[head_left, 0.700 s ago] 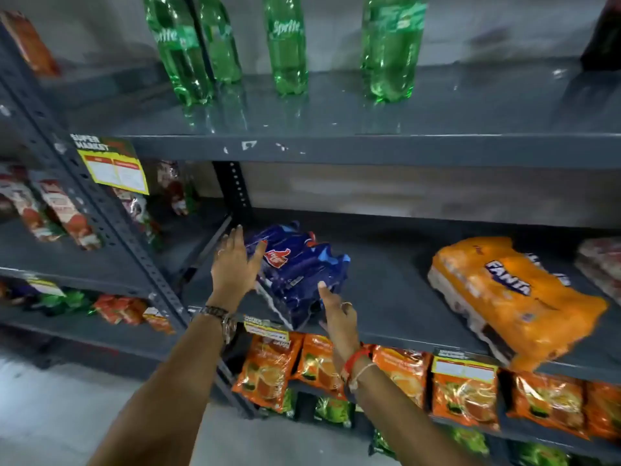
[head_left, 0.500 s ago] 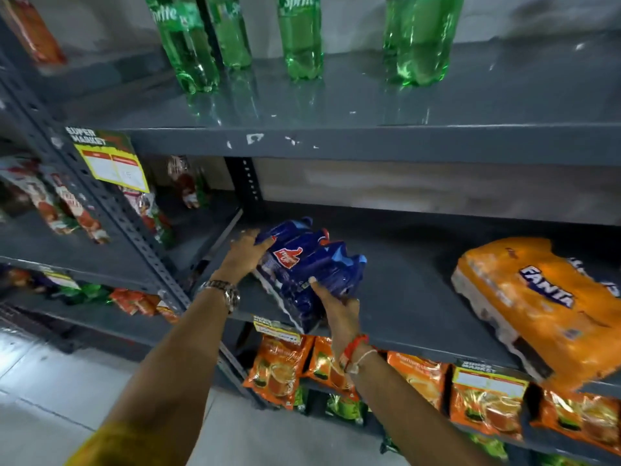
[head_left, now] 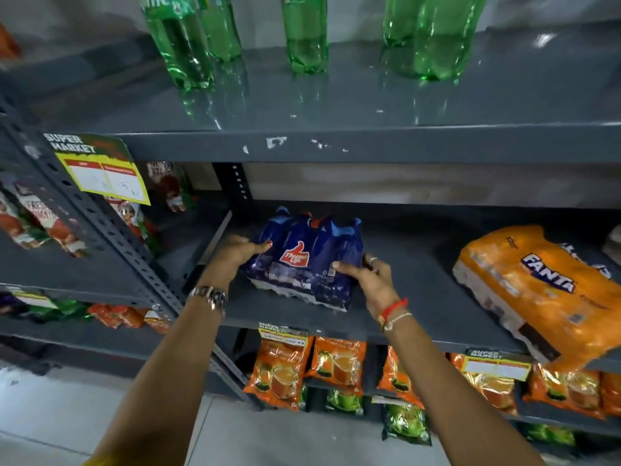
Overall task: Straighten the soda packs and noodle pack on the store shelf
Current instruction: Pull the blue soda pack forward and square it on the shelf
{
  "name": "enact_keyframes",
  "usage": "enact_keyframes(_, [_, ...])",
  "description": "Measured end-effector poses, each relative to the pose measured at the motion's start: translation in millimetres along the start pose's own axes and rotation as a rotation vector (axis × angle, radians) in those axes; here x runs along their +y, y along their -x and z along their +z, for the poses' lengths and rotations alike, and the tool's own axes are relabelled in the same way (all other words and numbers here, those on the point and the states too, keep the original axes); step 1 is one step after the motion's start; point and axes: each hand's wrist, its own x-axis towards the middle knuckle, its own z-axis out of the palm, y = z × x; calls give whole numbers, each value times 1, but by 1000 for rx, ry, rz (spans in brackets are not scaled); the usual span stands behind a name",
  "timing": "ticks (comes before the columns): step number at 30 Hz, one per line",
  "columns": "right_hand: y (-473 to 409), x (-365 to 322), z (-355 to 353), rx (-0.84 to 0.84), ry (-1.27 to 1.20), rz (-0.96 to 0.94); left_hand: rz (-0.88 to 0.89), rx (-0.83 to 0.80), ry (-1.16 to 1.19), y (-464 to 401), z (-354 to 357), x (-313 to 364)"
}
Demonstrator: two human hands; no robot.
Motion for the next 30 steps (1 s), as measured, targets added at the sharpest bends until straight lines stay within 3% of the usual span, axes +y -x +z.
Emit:
enact_keyframes(4, [-6, 7, -8, -106, 319, -222, 135, 99, 271, 21, -1, -39])
enact_keyframes(7, [-3, 18, -8, -93, 485, -331, 303, 205, 164, 33, 13, -67])
enact_keyframes(12, [0, 28, -9, -62, 588, -330, 380, 220, 126, 30, 21, -86])
enact_keyframes(14, [-4, 23, -9, -37, 547, -285, 384, 195, 102, 28, 20, -86])
enact_keyframes(17, [-14, 15, -6, 62, 224, -195, 360, 283, 122, 42, 27, -86])
enact_keyframes(21, [-36, -3, 3, 124, 108, -157, 361, 460, 477, 81, 60, -93])
enact_keyframes(25, [-48, -14, 20, -51, 71, 20, 401, 192, 530, 101, 89, -89])
enact_keyframes(27, [-45, -13, 19, -147, 106, 120, 413, 168, 464, 97, 92, -88])
enact_keyframes(30, [-42, -10, 9, -122, 162, 57, 415, 101, 421, 85, 83, -87])
